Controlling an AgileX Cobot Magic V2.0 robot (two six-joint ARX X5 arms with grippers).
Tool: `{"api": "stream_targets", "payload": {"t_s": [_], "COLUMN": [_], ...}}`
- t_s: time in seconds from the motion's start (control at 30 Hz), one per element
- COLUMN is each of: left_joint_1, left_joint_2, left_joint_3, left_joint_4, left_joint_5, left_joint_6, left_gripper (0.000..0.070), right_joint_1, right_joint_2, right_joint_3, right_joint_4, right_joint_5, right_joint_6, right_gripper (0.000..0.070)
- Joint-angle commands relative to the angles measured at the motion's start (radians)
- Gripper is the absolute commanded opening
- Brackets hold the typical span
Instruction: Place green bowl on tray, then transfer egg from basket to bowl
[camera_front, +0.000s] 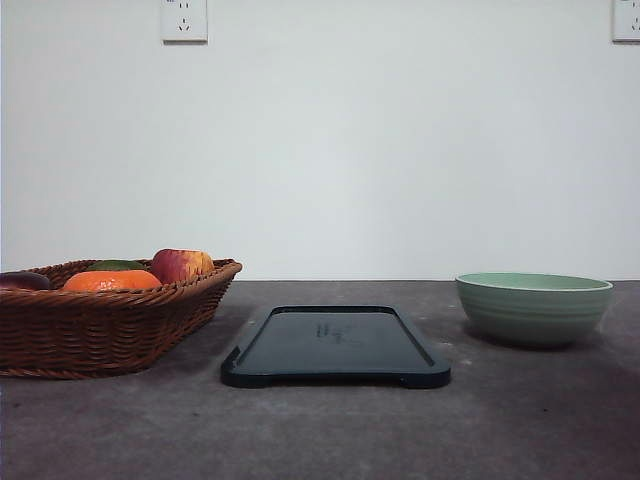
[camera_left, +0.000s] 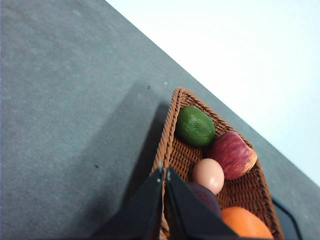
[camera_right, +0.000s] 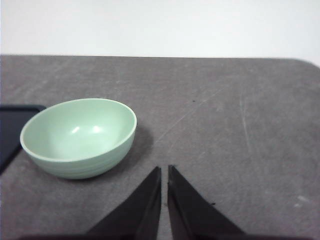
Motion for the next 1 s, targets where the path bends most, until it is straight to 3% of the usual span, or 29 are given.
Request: {"api": "stream_targets", "payload": {"t_s": [0.0, 0.1, 0.27, 0.37, 0.47, 0.6, 0.67, 0.77, 0.97], "left_joint_1": [0.002, 0.002, 0.002, 0.002, 0.002, 0.002, 0.002, 0.002, 0.002], "left_joint_2": [-0.001, -0.001, -0.001, -0.001, 0.000, 0.003, 0.009, 0.034, 0.148], "left_joint_3": [-0.018, -0.018, -0.015, 0.008, 0.040, 0.109, 0.150, 0.217, 0.358], "left_joint_4": [-0.001, 0.019, 0.145, 0.188, 0.209, 0.232, 0.232, 0.232, 0.217], "left_joint_5": [0.000, 0.003, 0.048, 0.085, 0.085, 0.085, 0.083, 0.077, 0.077], "left_joint_6": [-0.032, -0.033, -0.063, -0.074, -0.003, 0.285, 0.373, 0.433, 0.440], "left_gripper": [0.0000, 0.0000, 0.0000, 0.0000, 0.0000, 0.0000, 0.0000, 0.0000, 0.0000], "right_joint_1": [0.003, 0.003, 0.003, 0.003, 0.003, 0.003, 0.003, 0.003, 0.003], "right_joint_2": [-0.001, -0.001, -0.001, -0.001, -0.001, 0.002, 0.016, 0.060, 0.206], "right_joint_3": [-0.004, -0.004, -0.003, -0.003, -0.001, 0.047, 0.094, 0.166, 0.340], "right_joint_4": [0.019, 0.050, 0.114, 0.184, 0.307, 0.385, 0.367, 0.358, 0.287], "right_joint_5": [-0.003, -0.018, -0.054, -0.112, -0.124, -0.099, -0.092, -0.098, -0.129], "right_joint_6": [0.092, 0.205, 0.482, 0.530, 0.497, 0.404, 0.357, 0.296, 0.201], "right_gripper": [0.0016, 0.0013, 0.0007, 0.0007, 0.0007, 0.0006, 0.0006, 0.0006, 0.0006]}}
